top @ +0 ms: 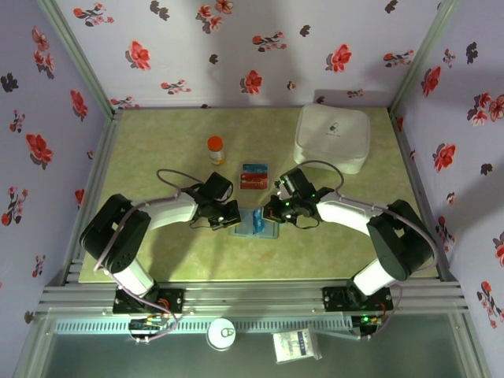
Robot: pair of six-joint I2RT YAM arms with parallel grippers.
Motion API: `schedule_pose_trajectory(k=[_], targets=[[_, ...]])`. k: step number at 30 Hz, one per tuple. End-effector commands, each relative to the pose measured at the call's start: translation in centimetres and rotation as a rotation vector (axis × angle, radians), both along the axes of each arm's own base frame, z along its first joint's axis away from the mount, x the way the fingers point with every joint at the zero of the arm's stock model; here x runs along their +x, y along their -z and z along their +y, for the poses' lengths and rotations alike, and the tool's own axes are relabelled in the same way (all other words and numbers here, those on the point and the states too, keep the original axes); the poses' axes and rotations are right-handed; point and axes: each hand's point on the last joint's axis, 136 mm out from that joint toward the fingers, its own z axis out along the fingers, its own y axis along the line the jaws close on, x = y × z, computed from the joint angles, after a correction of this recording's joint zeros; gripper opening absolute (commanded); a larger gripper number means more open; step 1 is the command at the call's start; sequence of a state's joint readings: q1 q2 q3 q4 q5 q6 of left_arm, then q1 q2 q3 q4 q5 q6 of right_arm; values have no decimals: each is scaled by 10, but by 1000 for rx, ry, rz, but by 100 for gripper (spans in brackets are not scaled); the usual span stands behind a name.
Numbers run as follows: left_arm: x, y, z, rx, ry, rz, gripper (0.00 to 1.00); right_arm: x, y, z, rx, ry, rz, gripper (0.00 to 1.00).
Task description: Take the credit cards out of the card holder
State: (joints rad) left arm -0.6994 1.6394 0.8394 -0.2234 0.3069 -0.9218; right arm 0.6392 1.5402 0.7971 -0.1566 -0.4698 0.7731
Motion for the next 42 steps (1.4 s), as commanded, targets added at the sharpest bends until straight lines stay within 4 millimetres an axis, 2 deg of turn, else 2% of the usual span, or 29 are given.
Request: schedule_pose_trajectory(k=[1, 7, 10, 15, 20, 28, 32, 36, 42], targets=[[-3, -10, 2, -13, -6, 4, 0, 3, -6, -6, -39, 0, -15, 5], [-1, -26, 1, -34, -9, -25, 0, 4, -7, 0, -39, -9, -10, 5], [0, -27, 11, 15, -13, -47, 1, 5, -7, 2, -43, -13, -8, 5], [-5, -13, 24, 95, -3, -24, 9, 6, -3, 3, -65, -18, 3, 5], [-9, -3, 23, 87, 1, 1, 11, 5, 2, -1, -115, -19, 10, 5], [-18, 11, 17, 30, 0, 39, 11, 5, 7, 7, -126, -25, 25, 6], [-22, 13, 14, -1, -6, 49, 11, 6, 6, 11, -129, -29, 23, 7], [-24, 13, 14, -23, -18, 51, 11, 5, 3, 13, -142, -30, 19, 14], [-26, 13, 14, -37, -27, 51, 11, -5, 3, 8, -166, -32, 27, 15]])
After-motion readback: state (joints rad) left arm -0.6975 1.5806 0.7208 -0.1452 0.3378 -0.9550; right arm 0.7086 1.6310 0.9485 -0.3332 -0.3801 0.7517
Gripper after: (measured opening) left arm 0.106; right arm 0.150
